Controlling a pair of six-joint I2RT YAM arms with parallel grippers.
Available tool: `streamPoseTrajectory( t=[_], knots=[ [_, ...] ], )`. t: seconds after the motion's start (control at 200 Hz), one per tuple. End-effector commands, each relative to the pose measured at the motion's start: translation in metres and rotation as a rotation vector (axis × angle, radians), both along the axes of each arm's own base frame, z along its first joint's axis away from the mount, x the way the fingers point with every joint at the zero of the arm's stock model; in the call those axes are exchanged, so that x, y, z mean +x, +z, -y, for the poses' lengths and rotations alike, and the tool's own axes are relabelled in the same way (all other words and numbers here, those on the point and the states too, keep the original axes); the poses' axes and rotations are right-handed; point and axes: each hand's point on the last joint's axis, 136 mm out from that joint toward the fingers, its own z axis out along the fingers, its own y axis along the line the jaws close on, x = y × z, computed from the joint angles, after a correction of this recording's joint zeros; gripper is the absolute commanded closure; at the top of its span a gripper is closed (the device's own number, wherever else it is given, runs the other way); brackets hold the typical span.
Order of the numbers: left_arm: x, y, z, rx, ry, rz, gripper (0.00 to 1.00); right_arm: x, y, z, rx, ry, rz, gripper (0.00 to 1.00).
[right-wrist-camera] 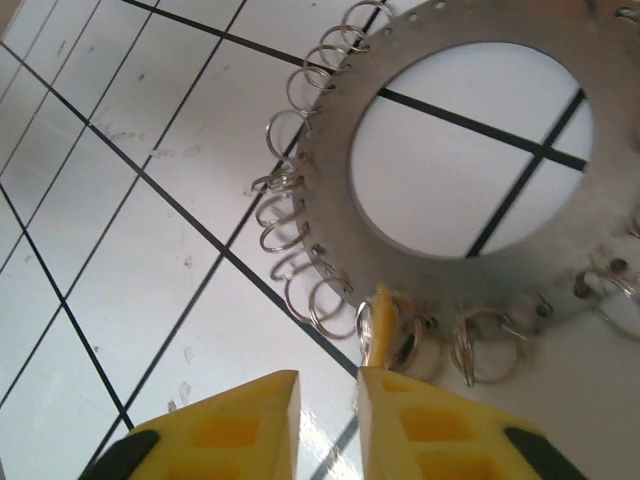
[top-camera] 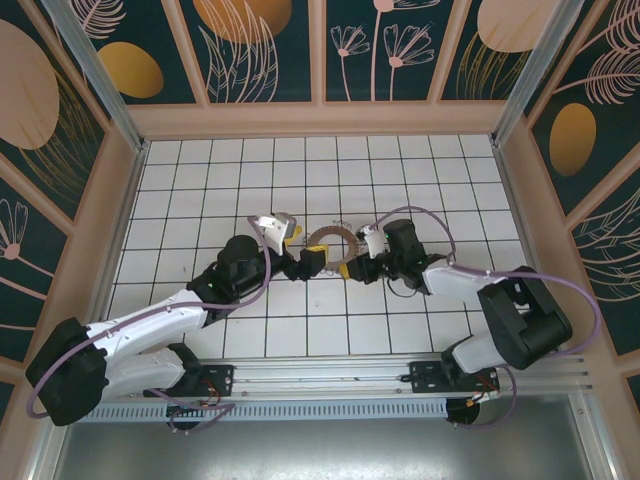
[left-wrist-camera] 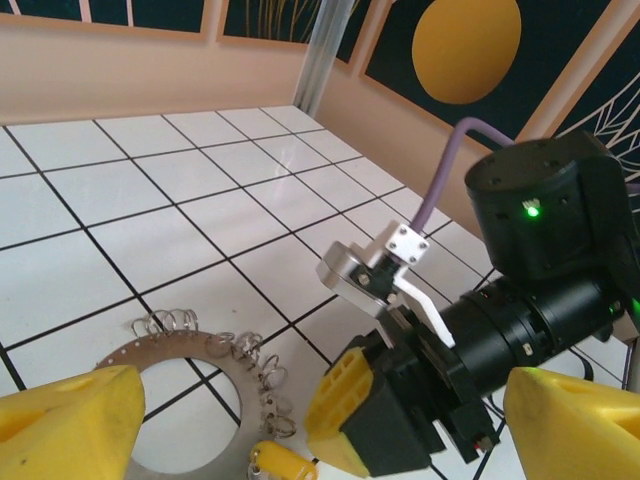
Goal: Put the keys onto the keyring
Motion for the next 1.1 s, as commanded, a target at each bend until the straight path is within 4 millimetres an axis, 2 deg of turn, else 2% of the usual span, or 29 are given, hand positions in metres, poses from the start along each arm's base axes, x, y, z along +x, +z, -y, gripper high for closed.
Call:
streamPoseTrajectory(
  t=[0.0, 0.1, 0.22, 0.27, 0.29, 0.32, 0.335, 0.425, 0.485, 0.591, 0.686, 0.911, 1.006, 1.091],
  knots=[
    [0.002, 0.025, 0.004, -0.057, -0.010, 0.036, 0.08, 0.000, 0.009, 0.010, -0.006, -0.062, 0.042, 0.74],
    [0.005, 0.025, 0.003, -0.034, 0.003, 0.035, 0.06, 0.001, 0.031, 0.016, 0.021, -0.090, 0.101, 0.69],
    [0.011, 0.023, -0.001, 0.028, 0.038, 0.038, 0.02, 0.008, 0.070, 0.024, 0.028, -0.128, 0.219, 0.52],
    [0.018, 0.019, -0.006, 0.056, 0.081, 0.026, 0.02, 0.013, 0.088, 0.029, 0.022, -0.152, 0.281, 0.34],
    [0.022, 0.017, -0.009, 0.066, 0.104, 0.019, 0.02, 0.015, 0.096, 0.032, 0.019, -0.166, 0.307, 0.26],
    [0.028, 0.012, -0.014, 0.076, 0.132, 0.003, 0.02, 0.019, 0.107, 0.038, 0.018, -0.190, 0.348, 0.04],
    [0.031, 0.010, -0.017, 0.076, 0.144, -0.007, 0.01, 0.020, 0.113, 0.040, 0.019, -0.201, 0.371, 0.01],
    [0.056, -0.003, -0.043, 0.035, 0.226, -0.084, 0.01, 0.030, 0.141, 0.062, 0.024, -0.291, 0.476, 0.01],
    [0.074, -0.012, -0.066, 0.014, 0.303, -0.118, 0.01, 0.037, 0.153, 0.081, 0.027, -0.362, 0.536, 0.01],
    [0.099, -0.015, -0.106, 0.055, 0.459, -0.098, 0.02, 0.046, 0.166, 0.115, 0.036, -0.481, 0.632, 0.01],
    [0.109, -0.018, -0.145, 0.105, 0.656, -0.049, 0.01, 0.056, 0.161, 0.152, 0.021, -0.602, 0.691, 0.01],
    [0.106, -0.029, -0.198, 0.156, 0.858, 0.038, 0.02, 0.062, 0.143, 0.240, 0.031, -0.918, 0.785, 0.01],
    [0.101, -0.035, -0.225, 0.205, 0.983, 0.090, 0.02, 0.058, 0.137, 0.241, 0.034, -0.864, 0.867, 0.01],
    [0.100, -0.040, -0.243, 0.291, 1.067, 0.120, 0.02, 0.067, 0.125, 0.246, 0.016, -0.880, 0.841, 0.01]
  ],
)
